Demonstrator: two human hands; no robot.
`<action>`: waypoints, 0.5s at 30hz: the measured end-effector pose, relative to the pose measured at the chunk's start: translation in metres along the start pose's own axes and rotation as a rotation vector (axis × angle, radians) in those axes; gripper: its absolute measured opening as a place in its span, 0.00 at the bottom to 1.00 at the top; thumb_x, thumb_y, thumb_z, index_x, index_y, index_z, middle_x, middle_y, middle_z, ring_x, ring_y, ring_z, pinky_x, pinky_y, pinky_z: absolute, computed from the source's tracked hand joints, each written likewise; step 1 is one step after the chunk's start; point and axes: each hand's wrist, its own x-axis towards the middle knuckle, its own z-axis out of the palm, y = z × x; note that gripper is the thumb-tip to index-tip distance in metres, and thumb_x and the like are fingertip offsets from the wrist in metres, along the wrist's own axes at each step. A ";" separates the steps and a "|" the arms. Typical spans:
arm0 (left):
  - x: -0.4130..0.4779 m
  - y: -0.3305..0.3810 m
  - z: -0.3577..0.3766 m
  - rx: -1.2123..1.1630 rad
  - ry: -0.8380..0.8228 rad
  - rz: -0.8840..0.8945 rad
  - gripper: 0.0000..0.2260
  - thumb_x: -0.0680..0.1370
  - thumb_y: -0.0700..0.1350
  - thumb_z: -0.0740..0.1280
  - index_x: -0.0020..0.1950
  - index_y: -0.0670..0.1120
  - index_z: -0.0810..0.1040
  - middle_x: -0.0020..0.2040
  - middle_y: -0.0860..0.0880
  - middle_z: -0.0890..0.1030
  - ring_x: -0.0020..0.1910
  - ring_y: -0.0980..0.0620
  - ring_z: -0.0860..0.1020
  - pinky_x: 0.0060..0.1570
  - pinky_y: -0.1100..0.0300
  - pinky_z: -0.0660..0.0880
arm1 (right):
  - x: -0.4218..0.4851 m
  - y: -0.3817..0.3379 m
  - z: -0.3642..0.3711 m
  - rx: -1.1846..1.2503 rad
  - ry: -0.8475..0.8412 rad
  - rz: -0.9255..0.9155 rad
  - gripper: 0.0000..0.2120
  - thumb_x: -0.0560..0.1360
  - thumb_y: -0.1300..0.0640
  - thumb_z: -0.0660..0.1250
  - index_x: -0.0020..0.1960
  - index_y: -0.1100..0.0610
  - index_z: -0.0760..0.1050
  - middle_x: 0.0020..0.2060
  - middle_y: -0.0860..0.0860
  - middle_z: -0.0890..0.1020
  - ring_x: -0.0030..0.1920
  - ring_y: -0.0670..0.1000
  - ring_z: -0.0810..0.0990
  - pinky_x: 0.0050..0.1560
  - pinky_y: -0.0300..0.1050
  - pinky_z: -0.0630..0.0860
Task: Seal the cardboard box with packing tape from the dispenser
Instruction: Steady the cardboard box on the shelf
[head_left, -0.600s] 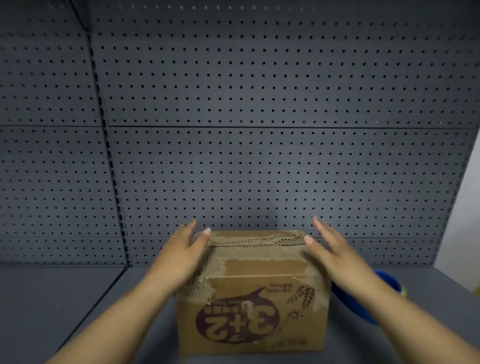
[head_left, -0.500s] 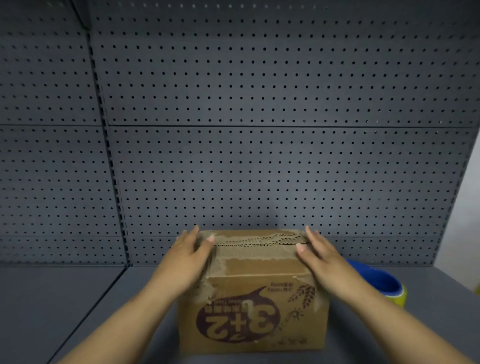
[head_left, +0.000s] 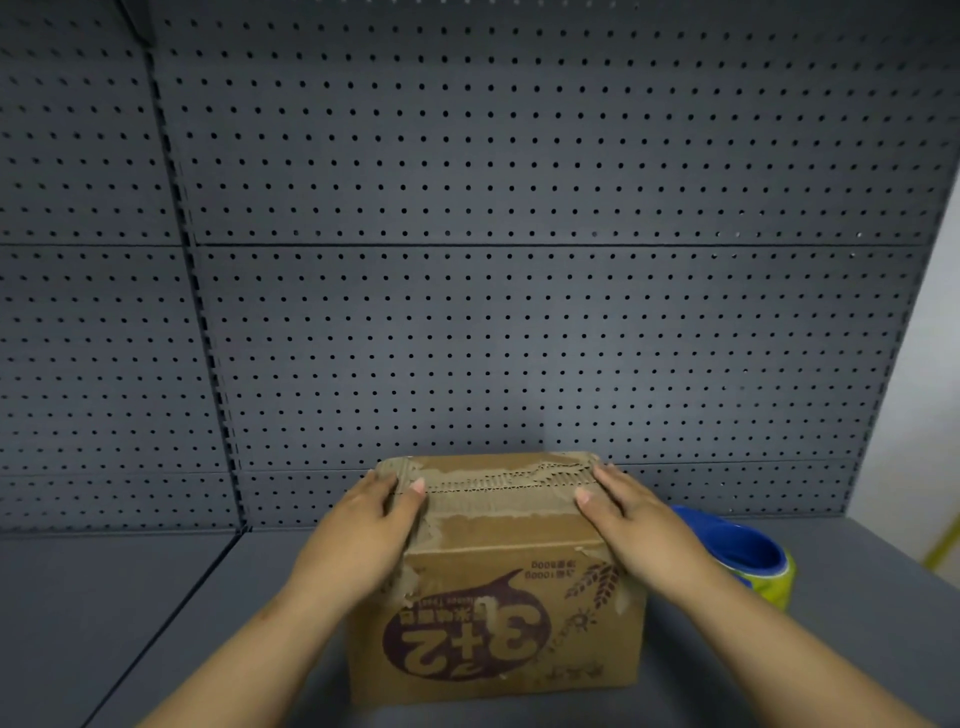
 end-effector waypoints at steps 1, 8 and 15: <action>0.001 0.000 -0.001 0.019 -0.012 -0.005 0.29 0.77 0.62 0.50 0.74 0.49 0.62 0.77 0.50 0.59 0.76 0.53 0.55 0.72 0.54 0.56 | 0.000 0.001 -0.001 0.005 -0.010 -0.001 0.28 0.77 0.42 0.53 0.74 0.49 0.54 0.74 0.44 0.56 0.74 0.44 0.53 0.71 0.42 0.51; -0.001 0.025 -0.015 0.171 0.050 0.035 0.30 0.77 0.65 0.47 0.73 0.51 0.64 0.78 0.49 0.56 0.76 0.50 0.55 0.72 0.50 0.58 | -0.001 0.025 -0.022 0.197 0.092 0.040 0.25 0.77 0.43 0.55 0.71 0.50 0.62 0.72 0.47 0.65 0.72 0.48 0.61 0.69 0.44 0.56; -0.006 0.063 0.008 0.216 0.020 0.131 0.30 0.77 0.65 0.46 0.74 0.52 0.62 0.78 0.51 0.56 0.76 0.51 0.54 0.73 0.51 0.54 | 0.006 0.108 -0.014 -0.495 0.010 0.236 0.32 0.76 0.43 0.56 0.75 0.52 0.48 0.73 0.57 0.60 0.71 0.58 0.61 0.72 0.54 0.57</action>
